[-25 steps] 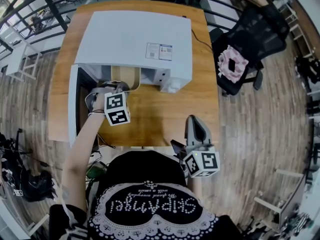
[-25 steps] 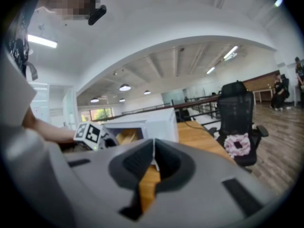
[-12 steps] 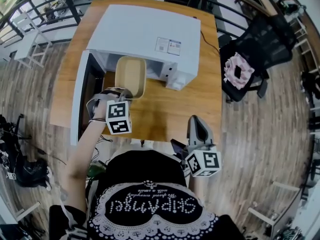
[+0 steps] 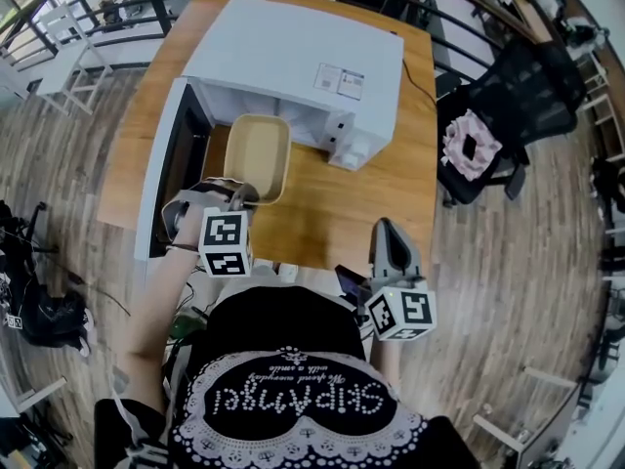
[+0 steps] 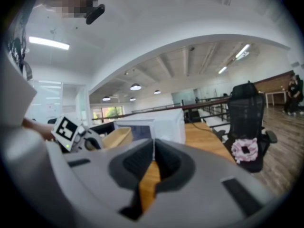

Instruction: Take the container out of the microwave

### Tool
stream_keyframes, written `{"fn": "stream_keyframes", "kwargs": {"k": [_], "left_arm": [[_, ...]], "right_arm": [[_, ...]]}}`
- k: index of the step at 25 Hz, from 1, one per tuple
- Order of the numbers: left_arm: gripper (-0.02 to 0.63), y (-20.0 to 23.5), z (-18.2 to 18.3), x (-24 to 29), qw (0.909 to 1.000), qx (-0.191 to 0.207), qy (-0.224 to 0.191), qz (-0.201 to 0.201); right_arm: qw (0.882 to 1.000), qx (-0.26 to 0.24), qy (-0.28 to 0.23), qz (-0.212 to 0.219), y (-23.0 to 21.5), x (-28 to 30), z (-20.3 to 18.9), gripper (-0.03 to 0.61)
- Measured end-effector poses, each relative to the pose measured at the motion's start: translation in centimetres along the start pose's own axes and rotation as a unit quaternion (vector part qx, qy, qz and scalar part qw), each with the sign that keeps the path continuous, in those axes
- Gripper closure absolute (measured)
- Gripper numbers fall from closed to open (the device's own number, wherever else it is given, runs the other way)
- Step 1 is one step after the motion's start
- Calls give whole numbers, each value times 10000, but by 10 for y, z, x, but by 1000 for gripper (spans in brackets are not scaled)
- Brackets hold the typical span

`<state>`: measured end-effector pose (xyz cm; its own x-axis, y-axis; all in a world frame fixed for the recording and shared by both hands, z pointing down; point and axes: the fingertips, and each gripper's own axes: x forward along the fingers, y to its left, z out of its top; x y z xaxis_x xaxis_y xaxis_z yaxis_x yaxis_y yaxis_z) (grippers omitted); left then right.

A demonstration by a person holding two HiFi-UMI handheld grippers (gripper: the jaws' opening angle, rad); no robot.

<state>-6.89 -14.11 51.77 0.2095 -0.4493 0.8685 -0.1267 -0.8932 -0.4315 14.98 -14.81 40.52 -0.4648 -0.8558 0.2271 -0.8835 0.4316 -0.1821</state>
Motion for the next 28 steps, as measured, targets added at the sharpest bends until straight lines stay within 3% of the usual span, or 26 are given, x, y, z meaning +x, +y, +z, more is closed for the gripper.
{"fn": "stream_keyframes", "kwargs": {"k": [14,28], "left_arm": [[589,-40,6,-52,9992,109,-278,-252],[589,-75,4,-88,9988,50,-249,-426]], "right_arm": [[9999,-79,-66,-17,-3,3,5,545],[9999,-99,-133,-41,-12,-11,8,545]]}}
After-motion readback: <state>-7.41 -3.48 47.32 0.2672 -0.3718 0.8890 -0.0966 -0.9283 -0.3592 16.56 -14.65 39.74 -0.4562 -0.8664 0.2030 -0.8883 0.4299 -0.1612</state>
